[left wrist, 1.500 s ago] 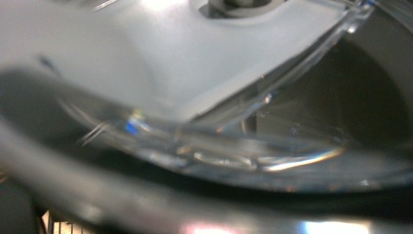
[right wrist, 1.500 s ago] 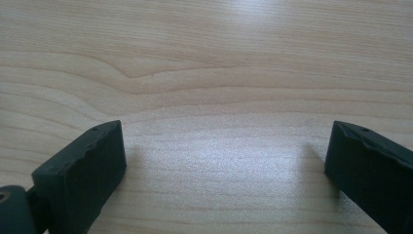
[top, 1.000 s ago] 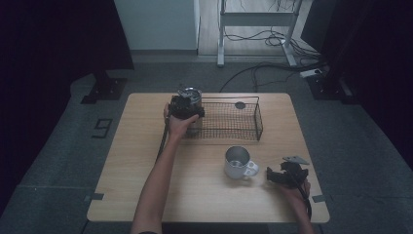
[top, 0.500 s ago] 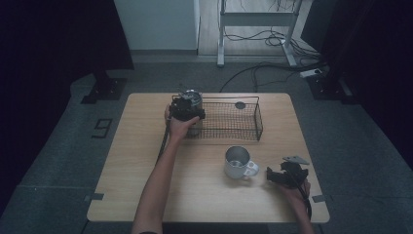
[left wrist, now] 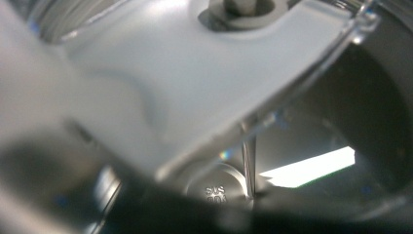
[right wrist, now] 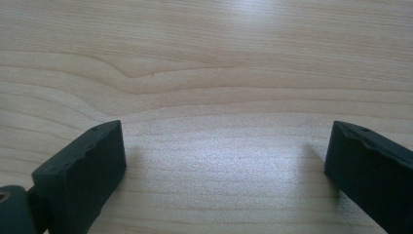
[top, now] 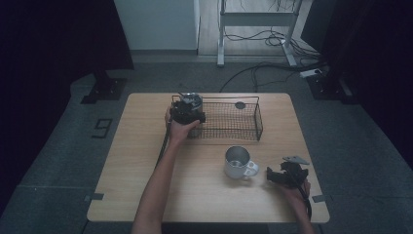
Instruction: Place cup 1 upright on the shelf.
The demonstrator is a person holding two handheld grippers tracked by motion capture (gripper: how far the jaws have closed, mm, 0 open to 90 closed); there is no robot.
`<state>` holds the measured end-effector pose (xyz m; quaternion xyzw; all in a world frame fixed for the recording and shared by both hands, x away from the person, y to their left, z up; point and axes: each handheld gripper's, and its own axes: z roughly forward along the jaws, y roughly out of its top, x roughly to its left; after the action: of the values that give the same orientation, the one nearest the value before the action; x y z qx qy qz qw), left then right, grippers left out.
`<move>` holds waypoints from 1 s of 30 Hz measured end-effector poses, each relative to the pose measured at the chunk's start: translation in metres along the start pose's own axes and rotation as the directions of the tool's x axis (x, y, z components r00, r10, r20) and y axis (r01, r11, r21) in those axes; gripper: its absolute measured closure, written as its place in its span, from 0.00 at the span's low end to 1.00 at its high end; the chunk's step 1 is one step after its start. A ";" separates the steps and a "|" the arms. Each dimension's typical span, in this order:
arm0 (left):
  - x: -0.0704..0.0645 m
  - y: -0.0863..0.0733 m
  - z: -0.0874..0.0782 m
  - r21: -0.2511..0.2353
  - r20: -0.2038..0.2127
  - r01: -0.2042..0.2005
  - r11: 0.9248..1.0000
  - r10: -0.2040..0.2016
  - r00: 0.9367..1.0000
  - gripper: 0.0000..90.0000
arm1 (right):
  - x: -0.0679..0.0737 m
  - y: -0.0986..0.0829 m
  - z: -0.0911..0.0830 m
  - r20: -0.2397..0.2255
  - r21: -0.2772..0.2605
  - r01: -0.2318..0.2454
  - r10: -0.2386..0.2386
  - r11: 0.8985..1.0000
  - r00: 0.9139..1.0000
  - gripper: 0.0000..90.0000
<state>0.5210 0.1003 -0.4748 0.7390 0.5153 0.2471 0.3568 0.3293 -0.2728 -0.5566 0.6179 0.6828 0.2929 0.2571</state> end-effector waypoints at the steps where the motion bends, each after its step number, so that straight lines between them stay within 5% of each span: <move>1: 0.000 -0.001 -0.001 -0.002 0.000 -0.001 1.000 0.001 1.000 0.04 | 0.000 0.000 0.000 0.000 0.000 0.000 0.000 1.000 1.000 0.01; 14: 0.000 -0.003 -0.005 -0.001 0.008 -0.007 1.000 0.007 1.000 0.00 | 0.000 0.000 0.000 0.000 0.000 0.000 0.000 1.000 1.000 0.01; 30: 0.003 -0.005 -0.029 -0.045 0.022 -0.017 0.999 0.018 1.000 0.00 | 0.000 0.000 0.000 0.000 0.000 -0.001 0.001 1.000 1.000 0.01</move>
<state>0.4973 0.1118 -0.4608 0.7380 0.4991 0.2534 0.3769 0.3293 -0.2728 -0.5566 0.6182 0.6827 0.2929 0.2569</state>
